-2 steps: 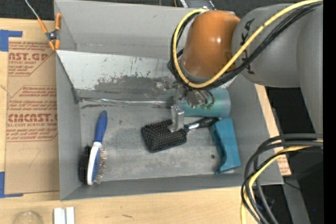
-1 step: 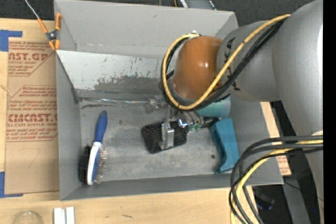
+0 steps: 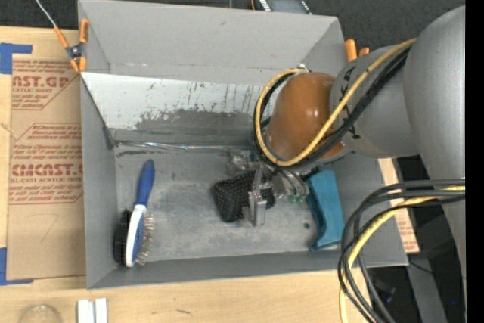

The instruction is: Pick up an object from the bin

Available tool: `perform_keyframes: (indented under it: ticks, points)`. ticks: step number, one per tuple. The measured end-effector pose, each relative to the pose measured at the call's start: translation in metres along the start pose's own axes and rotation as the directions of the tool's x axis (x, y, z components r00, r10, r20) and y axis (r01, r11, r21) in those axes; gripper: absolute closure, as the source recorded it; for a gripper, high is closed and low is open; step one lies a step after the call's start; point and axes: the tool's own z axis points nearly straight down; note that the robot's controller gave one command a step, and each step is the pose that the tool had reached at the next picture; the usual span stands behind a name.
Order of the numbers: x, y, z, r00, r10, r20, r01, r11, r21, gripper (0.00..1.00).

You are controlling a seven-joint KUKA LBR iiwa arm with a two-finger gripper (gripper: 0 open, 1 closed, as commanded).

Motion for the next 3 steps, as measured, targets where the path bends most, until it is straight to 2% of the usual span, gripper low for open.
perform_keyframes:
  ticks: [1,2,3]
  points:
    - [0.037,0.006,-0.003,0.999,0.041,0.003,-0.041,0.999,-0.001,0.0]
    - [0.035,0.006,-0.005,0.999,0.038,0.004,-0.038,0.999,0.0,1.0]
    - [0.03,0.028,-0.117,0.998,0.062,0.013,-0.062,0.998,-0.002,1.0]
